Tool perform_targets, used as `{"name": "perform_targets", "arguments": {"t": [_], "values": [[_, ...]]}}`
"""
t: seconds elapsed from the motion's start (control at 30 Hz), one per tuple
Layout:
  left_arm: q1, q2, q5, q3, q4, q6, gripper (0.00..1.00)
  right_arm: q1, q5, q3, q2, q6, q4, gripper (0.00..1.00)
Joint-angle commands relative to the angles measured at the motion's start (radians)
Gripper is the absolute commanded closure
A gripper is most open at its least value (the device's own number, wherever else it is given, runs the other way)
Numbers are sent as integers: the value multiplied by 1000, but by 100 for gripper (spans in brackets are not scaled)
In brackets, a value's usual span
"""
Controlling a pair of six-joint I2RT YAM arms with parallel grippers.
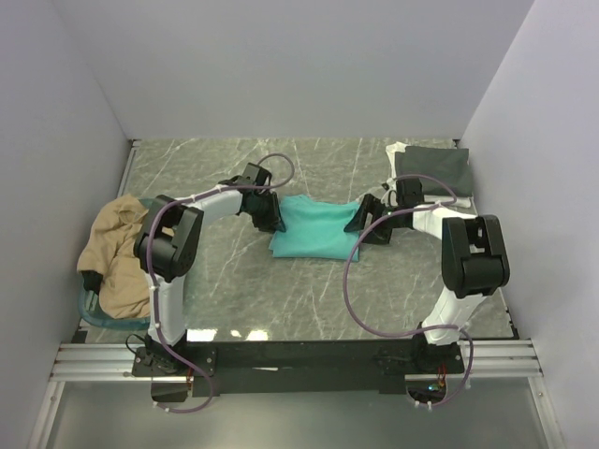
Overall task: Fold and stack the t-shirts
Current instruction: Neatly place the folded tshirt to the corner
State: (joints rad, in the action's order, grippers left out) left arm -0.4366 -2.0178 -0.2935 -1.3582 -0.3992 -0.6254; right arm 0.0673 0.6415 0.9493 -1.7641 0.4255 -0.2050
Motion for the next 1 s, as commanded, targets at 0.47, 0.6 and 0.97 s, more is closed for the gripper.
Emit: {"name": "perform_targets", "arguments": {"t": [0.47,0.6,0.97], "values": [[-42,-41,-32,-16,19,-10,70,78,-100,25,-94,36,41,32],[-42,-39,-23,-30,2,-2,59,77,-176,46,-90,30,6,65],[-27,91,53,-39,-70,10,17,77,-393,293,-98,-120,-227,100]]}}
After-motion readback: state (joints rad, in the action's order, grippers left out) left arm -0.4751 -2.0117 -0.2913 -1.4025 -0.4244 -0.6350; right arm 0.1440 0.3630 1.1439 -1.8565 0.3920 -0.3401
